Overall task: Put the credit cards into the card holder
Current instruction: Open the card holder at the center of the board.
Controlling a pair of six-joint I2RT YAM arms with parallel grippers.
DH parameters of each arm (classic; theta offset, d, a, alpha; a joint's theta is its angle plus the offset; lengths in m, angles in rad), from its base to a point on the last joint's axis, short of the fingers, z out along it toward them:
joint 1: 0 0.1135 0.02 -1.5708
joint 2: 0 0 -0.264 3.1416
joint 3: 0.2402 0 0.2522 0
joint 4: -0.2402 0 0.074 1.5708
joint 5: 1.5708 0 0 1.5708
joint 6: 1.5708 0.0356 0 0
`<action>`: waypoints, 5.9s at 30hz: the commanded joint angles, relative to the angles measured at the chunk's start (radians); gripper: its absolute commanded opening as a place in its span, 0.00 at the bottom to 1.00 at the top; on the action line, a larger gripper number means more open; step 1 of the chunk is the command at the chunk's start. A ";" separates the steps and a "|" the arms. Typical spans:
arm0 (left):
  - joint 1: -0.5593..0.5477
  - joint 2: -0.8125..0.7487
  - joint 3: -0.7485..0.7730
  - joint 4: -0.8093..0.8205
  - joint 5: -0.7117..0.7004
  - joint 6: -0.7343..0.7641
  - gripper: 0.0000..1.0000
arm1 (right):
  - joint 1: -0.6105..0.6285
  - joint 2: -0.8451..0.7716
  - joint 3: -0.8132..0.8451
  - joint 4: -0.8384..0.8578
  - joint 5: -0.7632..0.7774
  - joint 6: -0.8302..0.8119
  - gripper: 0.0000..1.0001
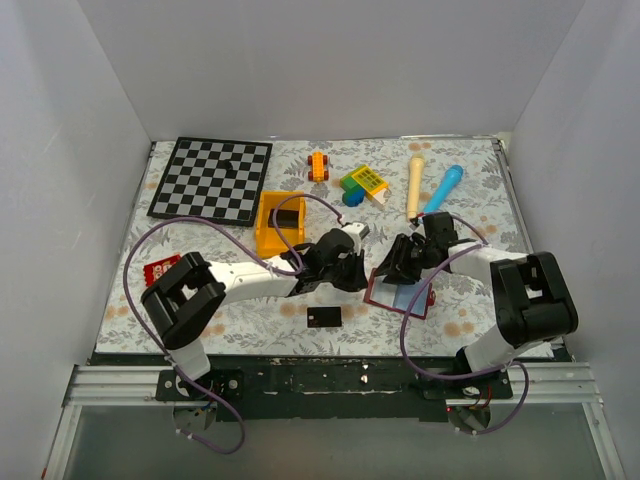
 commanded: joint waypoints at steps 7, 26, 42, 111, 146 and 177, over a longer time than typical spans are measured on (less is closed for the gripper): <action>-0.001 -0.001 0.098 0.003 0.012 0.065 0.00 | 0.005 -0.230 0.011 -0.159 0.200 -0.004 0.50; -0.009 0.029 0.157 0.004 0.032 0.070 0.00 | -0.001 -0.479 -0.071 -0.397 0.490 0.053 0.19; -0.009 0.014 0.126 0.010 0.020 0.061 0.00 | -0.001 -0.267 -0.075 -0.080 0.157 0.044 0.07; -0.041 0.006 0.072 0.021 -0.028 0.137 0.00 | 0.050 0.128 0.146 0.031 -0.019 0.067 0.45; -0.050 0.158 0.006 0.107 -0.057 0.059 0.00 | 0.050 -0.273 -0.031 -0.275 0.266 0.059 0.01; 0.054 0.149 -0.066 0.108 -0.021 0.065 0.00 | 0.051 -0.099 0.120 -0.482 0.493 0.009 0.01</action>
